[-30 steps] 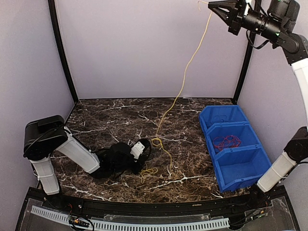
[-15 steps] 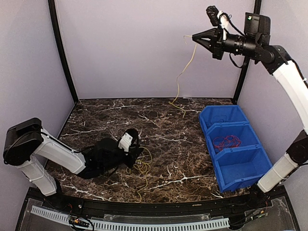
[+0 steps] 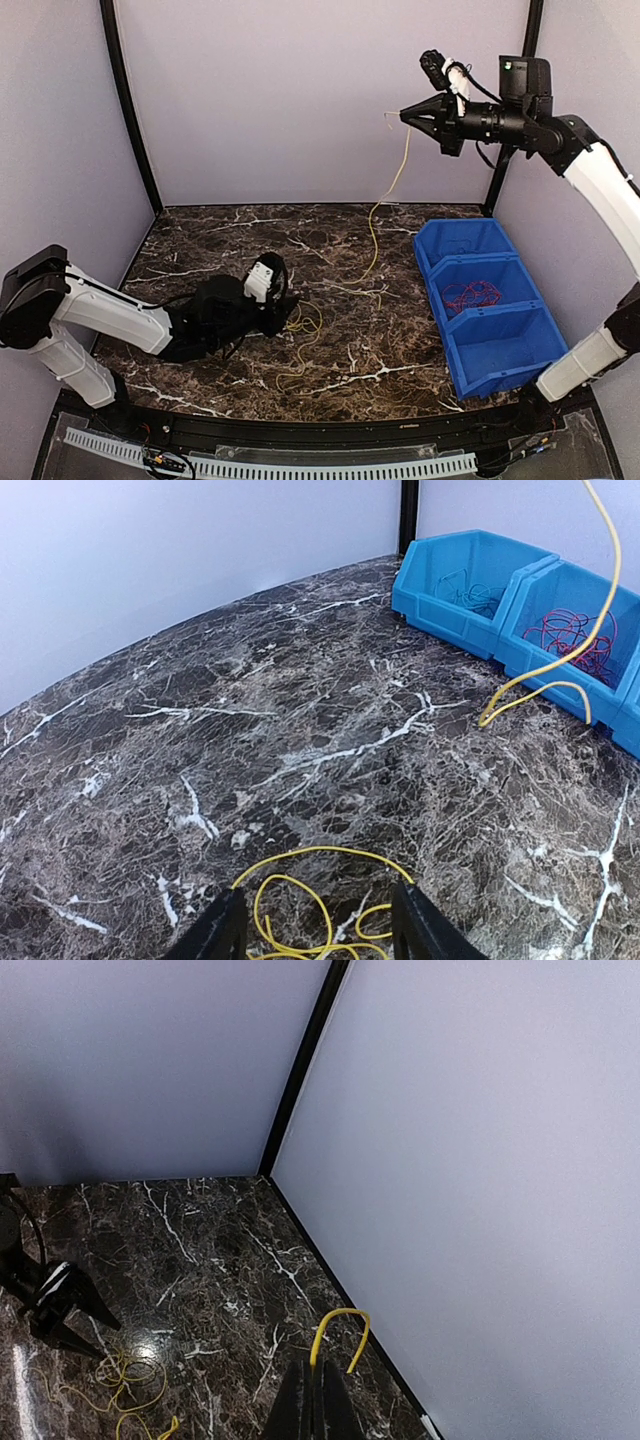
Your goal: Untangle the cables
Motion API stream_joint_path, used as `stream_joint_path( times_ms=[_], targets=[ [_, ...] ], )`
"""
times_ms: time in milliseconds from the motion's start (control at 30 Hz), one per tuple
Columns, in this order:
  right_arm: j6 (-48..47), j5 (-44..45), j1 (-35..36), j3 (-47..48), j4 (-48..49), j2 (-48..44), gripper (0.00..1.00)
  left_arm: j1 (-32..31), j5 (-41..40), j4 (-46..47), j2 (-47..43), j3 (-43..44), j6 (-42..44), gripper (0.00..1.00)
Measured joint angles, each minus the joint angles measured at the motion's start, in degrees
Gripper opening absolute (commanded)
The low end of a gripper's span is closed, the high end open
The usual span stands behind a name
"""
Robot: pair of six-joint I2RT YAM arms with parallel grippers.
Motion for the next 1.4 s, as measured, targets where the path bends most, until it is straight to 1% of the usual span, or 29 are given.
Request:
stream_joint_path(
  times_ms=[233,433,567,733,900,1000,1200,1400],
  targets=[
    [-3.91,4.17,-0.04,-0.52,-2.08,-4.79,0.0,0.0,-2.47,-2.49,-1.9,0.07,-2.43,0.53],
    [-8.72,8.48,-0.66,-3.61,-4.87,-10.1,0.0,0.0,-6.93,-2.97,-2.47,0.07,-4.15,0.53],
    [-12.33,9.94,-2.45,-5.53,-8.24,-13.14,0.0,0.0,-9.75,-3.02,-2.45,0.07,-5.01,0.53],
    [-17.55,12.22,-3.19,-5.57,-14.25,-14.75,0.0,0.0,-12.09,-2.99,-2.03,0.07,-5.95,0.54],
    [-21.77,14.64,-3.19,-3.39,-21.18,-16.24,0.0,0.44,-13.64,-2.84,1.01,0.11,-6.88,0.54],
    [-23.71,16.57,-3.21,-1.53,-23.61,-18.64,0.0,0.68,-13.99,-2.86,3.93,0.76,-7.26,0.54],
    [-28.22,22.53,-3.23,-1.25,-25.59,-27.74,0.0,0.74,-13.92,-2.82,8.52,3.87,-7.52,0.54],
    [-31.43,28.65,-3.23,-4.46,-28.94,-35.71,0.0,0.76,-13.66,-2.67,11.85,7.19,-7.5,0.54]
  ],
)
